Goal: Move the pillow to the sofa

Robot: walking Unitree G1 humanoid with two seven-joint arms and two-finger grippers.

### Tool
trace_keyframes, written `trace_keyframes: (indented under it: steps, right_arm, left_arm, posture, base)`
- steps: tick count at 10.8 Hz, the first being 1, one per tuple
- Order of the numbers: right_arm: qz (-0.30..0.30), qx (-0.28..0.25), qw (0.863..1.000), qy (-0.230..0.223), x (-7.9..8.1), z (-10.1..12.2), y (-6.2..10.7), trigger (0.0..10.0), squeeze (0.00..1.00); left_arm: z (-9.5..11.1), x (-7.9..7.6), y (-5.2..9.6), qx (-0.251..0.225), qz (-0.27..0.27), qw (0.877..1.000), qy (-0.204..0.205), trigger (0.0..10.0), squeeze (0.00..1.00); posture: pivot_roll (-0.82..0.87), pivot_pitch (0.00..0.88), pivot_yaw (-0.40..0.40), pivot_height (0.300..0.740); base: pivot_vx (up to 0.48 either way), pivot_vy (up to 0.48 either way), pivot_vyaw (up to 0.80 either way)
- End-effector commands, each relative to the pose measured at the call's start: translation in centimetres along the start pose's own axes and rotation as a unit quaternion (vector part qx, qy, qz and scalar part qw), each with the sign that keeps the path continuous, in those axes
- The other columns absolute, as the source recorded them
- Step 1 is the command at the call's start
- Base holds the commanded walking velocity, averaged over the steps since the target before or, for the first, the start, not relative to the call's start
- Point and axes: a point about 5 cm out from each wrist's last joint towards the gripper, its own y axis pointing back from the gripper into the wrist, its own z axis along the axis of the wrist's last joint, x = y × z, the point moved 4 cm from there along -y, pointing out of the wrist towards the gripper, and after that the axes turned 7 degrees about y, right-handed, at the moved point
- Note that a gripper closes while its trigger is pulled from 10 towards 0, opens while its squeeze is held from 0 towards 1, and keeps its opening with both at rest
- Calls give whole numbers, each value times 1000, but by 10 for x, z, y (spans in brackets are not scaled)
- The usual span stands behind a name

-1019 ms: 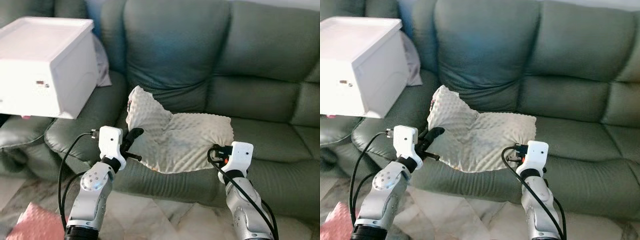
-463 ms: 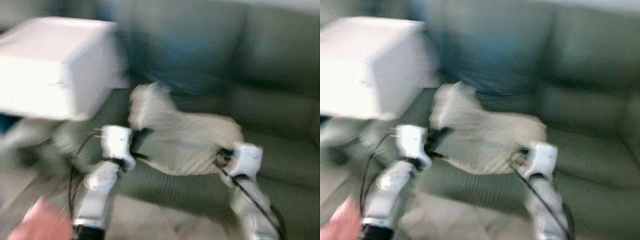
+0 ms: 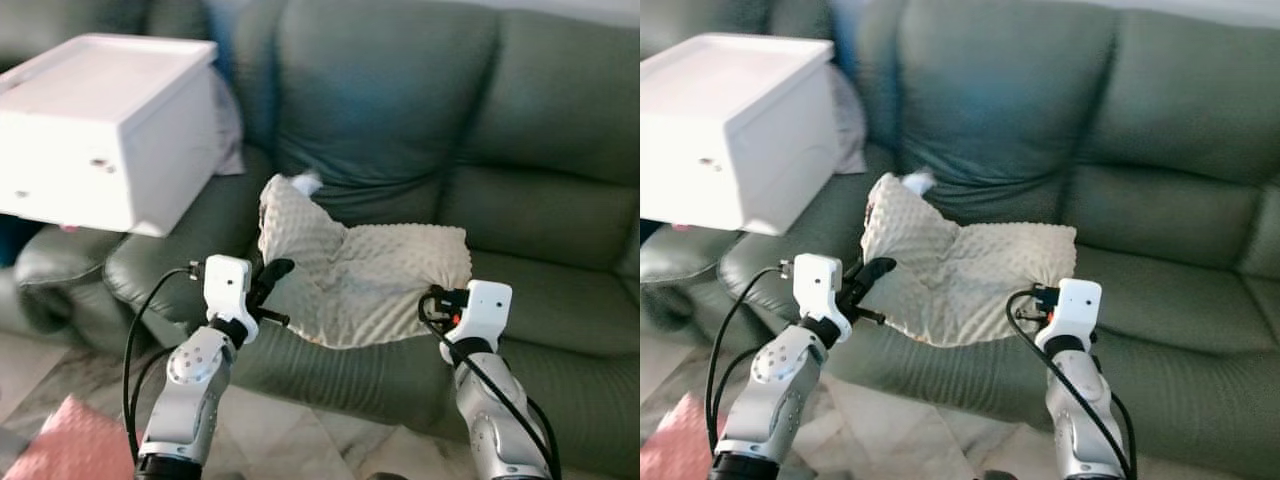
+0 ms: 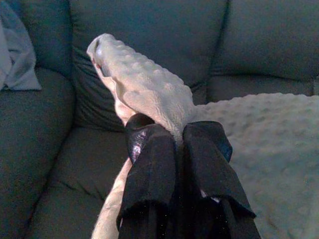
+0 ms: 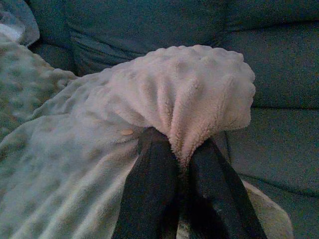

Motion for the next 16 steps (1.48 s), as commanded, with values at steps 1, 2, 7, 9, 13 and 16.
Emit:
trace_keyframes:
  steps: [1, 2, 7, 9, 13, 16]
  right_arm:
    - [2, -11, 1000, -1, 1, 7, 0, 0, 0]
    - [-3, -11, 1000, -5, 0, 7, 1, 0, 0]
    - [-9, -10, 1000, -5, 2, 4, 6, 0, 0]
    - [-8, -7, 1000, -7, 3, 3, 6, 0, 0]
    - [-8, -5, 1000, -10, 2, 2, 8, 0, 0]
    - [-10, -5, 1000, -12, 2, 3, 8, 0, 0]
  left_arm:
    - [6, -3, -3, -8, -9, 1000, -10, 10000, 0]
    - [6, 0, -4, -6, -7, 1000, -16, 10000, 0]
    - [5, 7, 0, 3, 4, 1000, -27, 10000, 0]
    - [4, 7, 0, 5, 5, 1000, -26, 10000, 0]
    - [3, 7, 1, 8, 7, 1000, -28, 10000, 0]
    - [6, 7, 0, 3, 9, 999, -33, 10000, 0]
  posture:
    - [-50, 0, -34, 740]
    - [-51, 0, -32, 740]
    - [-46, 0, -23, 715]
    - [-48, 1, -23, 690]
    - [-50, 10, -23, 640]
    - [-50, 11, -21, 635]
  base:
    - [0, 0, 0]
    - [0, 0, 0]
    - [0, 0, 0]
    - [0, 0, 0]
    - [0, 0, 0]
    - [0, 0, 0]
